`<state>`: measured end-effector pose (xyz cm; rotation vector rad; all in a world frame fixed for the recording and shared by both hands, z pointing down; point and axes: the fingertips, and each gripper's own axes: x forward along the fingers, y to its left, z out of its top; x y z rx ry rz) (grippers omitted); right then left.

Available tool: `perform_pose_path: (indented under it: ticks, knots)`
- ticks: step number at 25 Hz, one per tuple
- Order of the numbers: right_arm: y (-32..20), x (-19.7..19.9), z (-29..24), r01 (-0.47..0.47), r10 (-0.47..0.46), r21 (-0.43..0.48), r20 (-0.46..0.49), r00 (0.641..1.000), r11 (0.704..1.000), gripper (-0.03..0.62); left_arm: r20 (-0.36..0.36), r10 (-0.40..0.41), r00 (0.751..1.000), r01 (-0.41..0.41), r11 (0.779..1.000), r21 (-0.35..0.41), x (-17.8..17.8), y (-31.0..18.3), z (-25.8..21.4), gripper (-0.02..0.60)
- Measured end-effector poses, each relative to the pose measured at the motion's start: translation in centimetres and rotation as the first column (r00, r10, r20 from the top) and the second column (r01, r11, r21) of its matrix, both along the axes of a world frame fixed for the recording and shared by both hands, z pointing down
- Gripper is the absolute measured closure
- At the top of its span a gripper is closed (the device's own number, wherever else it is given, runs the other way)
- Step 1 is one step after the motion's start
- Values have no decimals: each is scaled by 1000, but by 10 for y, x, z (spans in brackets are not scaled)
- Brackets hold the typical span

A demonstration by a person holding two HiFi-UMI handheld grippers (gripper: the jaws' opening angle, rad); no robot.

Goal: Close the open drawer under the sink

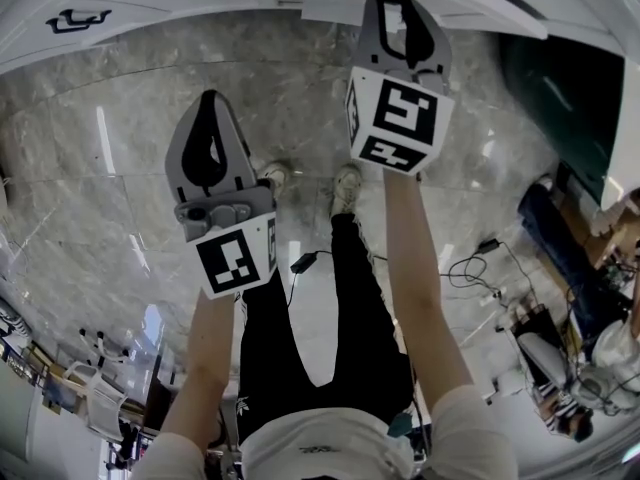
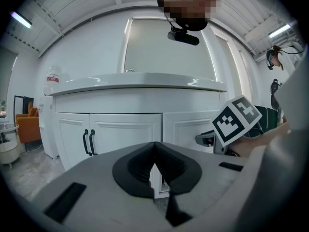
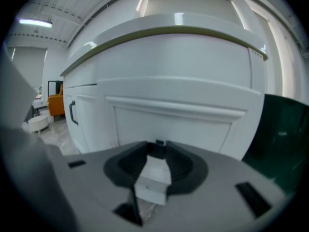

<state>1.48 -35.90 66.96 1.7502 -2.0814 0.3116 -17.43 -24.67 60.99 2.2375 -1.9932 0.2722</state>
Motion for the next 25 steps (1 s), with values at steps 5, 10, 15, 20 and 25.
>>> perform_pose_path:
  ticks: [5,10,15,20,25]
  knots:
    - [-9,1,0,-8,8,-21,7,1000,1000,453,3,7,1000,-7,1000,3,1,2,0,561]
    - [-16,0,1,4,-4,-32,12,1000,999,453,8,11,1000,-11,1000,4,3,6,-1,561]
    - [-17,1,2,39,-38,-55,24,999,998,453,17,16,1000,-16,1000,12,3,11,-4,561]
    - [-19,0,3,19,-17,-38,64,998,999,450,4,11,1000,-11,999,30,5,13,-16,561]
    - [-1,-12,18,77,-74,-56,68,995,995,349,-4,18,1000,-18,999,48,9,17,-29,561]
